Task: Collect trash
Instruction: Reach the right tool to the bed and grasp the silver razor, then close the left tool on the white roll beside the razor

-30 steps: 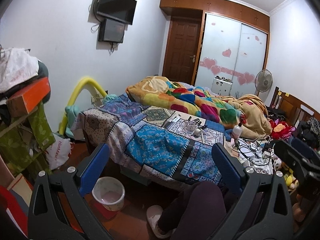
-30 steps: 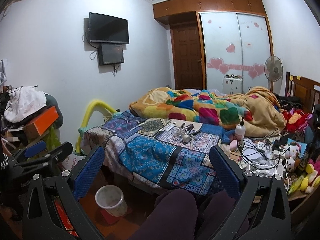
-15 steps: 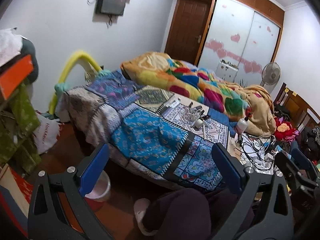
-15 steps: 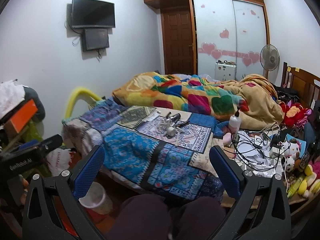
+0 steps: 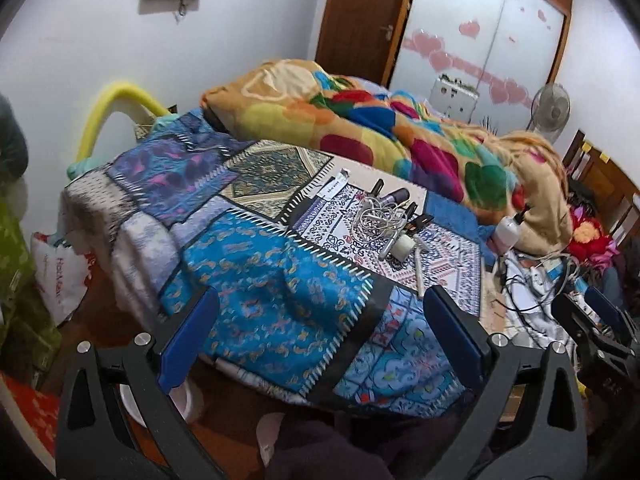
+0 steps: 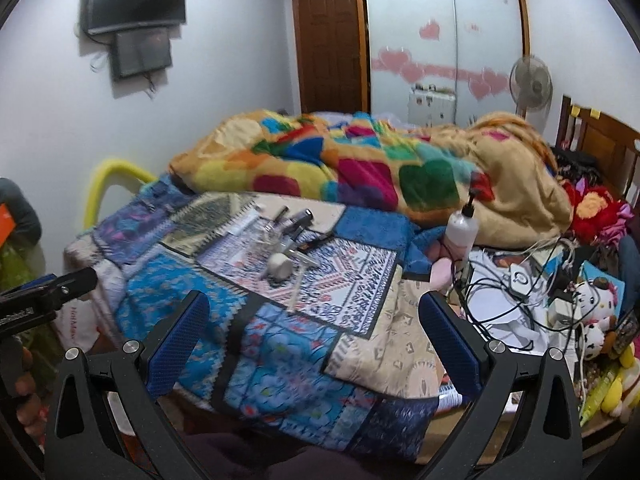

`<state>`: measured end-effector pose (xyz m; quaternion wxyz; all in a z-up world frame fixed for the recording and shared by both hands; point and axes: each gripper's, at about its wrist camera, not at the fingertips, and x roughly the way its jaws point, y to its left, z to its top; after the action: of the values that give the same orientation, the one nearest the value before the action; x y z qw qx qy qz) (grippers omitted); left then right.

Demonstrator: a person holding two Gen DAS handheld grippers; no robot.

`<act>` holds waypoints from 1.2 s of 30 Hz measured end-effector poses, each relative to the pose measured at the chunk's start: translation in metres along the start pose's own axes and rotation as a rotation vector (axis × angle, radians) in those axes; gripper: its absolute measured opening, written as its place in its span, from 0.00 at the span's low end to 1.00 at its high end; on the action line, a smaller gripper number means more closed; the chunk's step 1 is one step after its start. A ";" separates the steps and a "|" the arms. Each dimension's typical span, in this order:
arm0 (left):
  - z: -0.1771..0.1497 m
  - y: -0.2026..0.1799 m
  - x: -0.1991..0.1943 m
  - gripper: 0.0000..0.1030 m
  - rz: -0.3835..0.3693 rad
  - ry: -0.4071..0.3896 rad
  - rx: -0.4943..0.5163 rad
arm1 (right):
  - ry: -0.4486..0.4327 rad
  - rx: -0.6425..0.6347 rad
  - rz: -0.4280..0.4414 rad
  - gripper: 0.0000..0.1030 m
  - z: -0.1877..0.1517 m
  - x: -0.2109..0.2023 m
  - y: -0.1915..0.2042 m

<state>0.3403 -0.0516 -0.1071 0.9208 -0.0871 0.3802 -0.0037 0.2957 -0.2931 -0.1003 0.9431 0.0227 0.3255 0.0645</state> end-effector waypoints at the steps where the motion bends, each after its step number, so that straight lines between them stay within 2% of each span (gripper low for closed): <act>1: 0.003 -0.003 0.010 1.00 0.006 0.008 0.007 | 0.024 -0.003 0.007 1.00 0.002 0.014 -0.004; 7: 0.019 -0.020 0.077 1.00 -0.007 0.061 0.070 | 0.123 -0.048 -0.020 1.00 0.010 0.090 -0.019; 9: 0.021 -0.025 0.098 1.00 0.001 0.079 0.093 | 0.151 -0.059 0.000 1.00 0.010 0.112 -0.022; 11: 0.022 -0.029 0.117 0.95 0.000 0.097 0.108 | 0.184 -0.044 0.038 0.99 0.010 0.135 -0.026; 14: 0.024 -0.031 0.147 0.87 -0.017 0.129 0.126 | 0.233 -0.032 0.098 0.89 0.012 0.161 -0.029; 19: 0.022 -0.032 0.177 0.74 -0.037 0.158 0.120 | 0.306 -0.059 0.176 0.58 0.010 0.200 -0.020; 21: 0.019 -0.035 0.186 0.69 -0.040 0.167 0.135 | 0.321 -0.065 0.213 0.52 0.009 0.209 -0.016; 22: 0.018 -0.035 0.188 0.65 -0.042 0.171 0.141 | 0.323 -0.072 0.223 0.45 0.007 0.211 -0.013; 26: 0.013 -0.042 0.192 0.51 -0.069 0.183 0.170 | 0.323 -0.131 0.218 0.31 0.003 0.218 0.000; 31: 0.012 -0.057 0.193 0.45 -0.120 0.191 0.205 | 0.313 -0.163 0.225 0.10 0.002 0.219 0.003; 36: 0.014 -0.076 0.196 0.41 -0.182 0.201 0.227 | 0.327 -0.114 0.230 0.08 0.000 0.214 -0.016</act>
<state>0.4944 -0.1383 -0.2219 0.8778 -0.0156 0.4582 -0.1385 0.4644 -0.2796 -0.2320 0.8639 -0.0045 0.4652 0.1931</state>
